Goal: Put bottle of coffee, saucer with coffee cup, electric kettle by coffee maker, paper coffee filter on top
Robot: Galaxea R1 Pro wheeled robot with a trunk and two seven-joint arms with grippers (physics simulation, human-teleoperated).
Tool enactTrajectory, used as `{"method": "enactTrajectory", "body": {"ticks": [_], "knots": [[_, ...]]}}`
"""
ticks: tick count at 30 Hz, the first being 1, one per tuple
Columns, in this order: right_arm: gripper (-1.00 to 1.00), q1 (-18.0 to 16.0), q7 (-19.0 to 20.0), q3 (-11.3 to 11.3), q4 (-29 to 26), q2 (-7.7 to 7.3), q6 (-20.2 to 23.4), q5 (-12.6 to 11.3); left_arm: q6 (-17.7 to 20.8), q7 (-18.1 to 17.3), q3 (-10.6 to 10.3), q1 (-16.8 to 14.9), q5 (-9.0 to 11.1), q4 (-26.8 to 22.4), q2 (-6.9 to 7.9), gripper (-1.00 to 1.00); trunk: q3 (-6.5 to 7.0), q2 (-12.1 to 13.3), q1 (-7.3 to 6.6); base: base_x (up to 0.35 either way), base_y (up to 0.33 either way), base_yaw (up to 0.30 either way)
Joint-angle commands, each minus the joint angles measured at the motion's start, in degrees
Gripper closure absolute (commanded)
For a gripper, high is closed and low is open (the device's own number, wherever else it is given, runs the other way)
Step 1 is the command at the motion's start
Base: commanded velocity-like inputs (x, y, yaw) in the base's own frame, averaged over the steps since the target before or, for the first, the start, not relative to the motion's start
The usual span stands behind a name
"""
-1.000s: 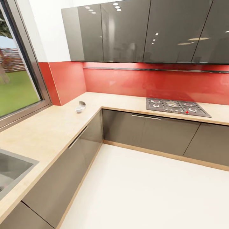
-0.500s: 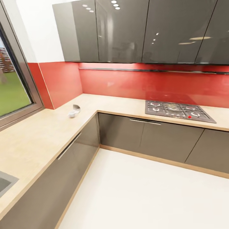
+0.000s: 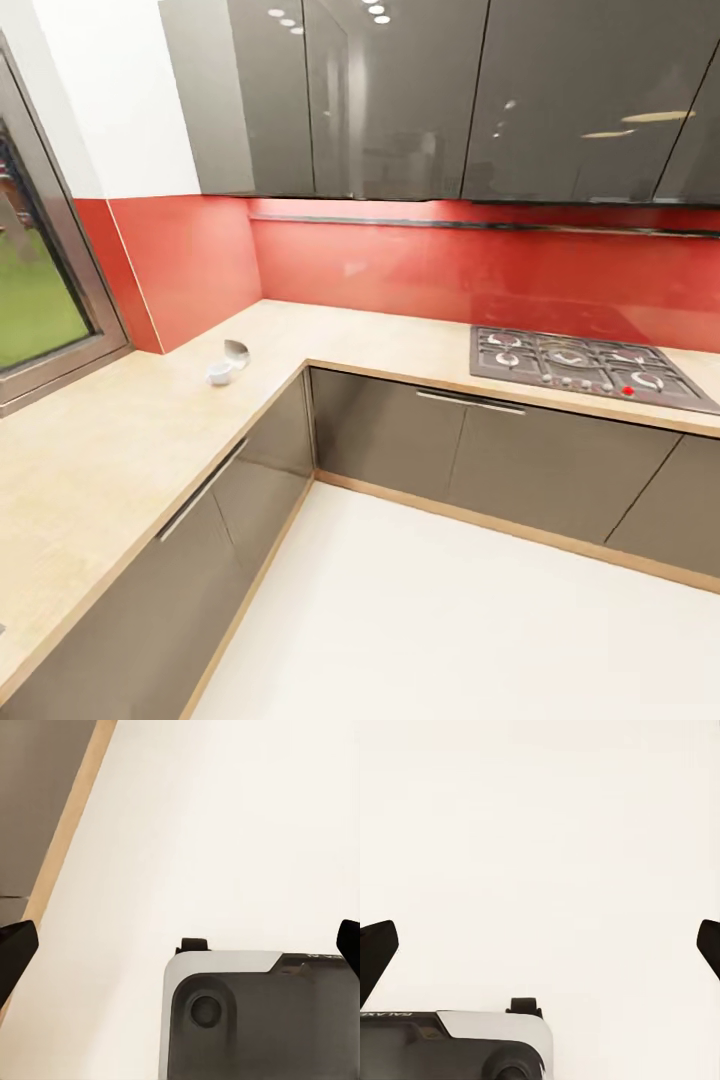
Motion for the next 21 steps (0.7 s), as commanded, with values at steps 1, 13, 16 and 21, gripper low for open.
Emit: {"method": "enactTrajectory", "body": {"ticks": [1,13,16,21], "knots": [[-1.00,0.0,0.0,0.0,0.0,0.01,-0.2,0.0,-0.2,-0.1,0.2,-0.1,0.0,0.1,-0.02,-1.00,-0.11,-0.1,0.06,0.338,-0.002,0.246],[-1.00,0.0,0.1,0.1,-0.1,-0.28,-0.2,0.1,-0.2,-0.1,0.1,-0.1,0.0,0.1,-0.02,-1.00,-0.11,-0.1,0.06,0.337,-0.069,0.059],[-1.00,0.0,0.1,0.1,-0.1,-0.25,-0.2,0.1,-0.2,-0.1,0.2,-0.1,0.0,0.1,-0.02,-1.00,-0.11,-0.1,0.06,0.334,-0.102,0.002],[-1.00,0.0,0.1,0.0,-0.1,-0.28,-0.2,0.2,-0.1,-0.1,0.1,-0.1,0.0,0.1,-0.02,-1.00,-0.11,-0.1,0.06,0.334,-0.104,0.000]]}}
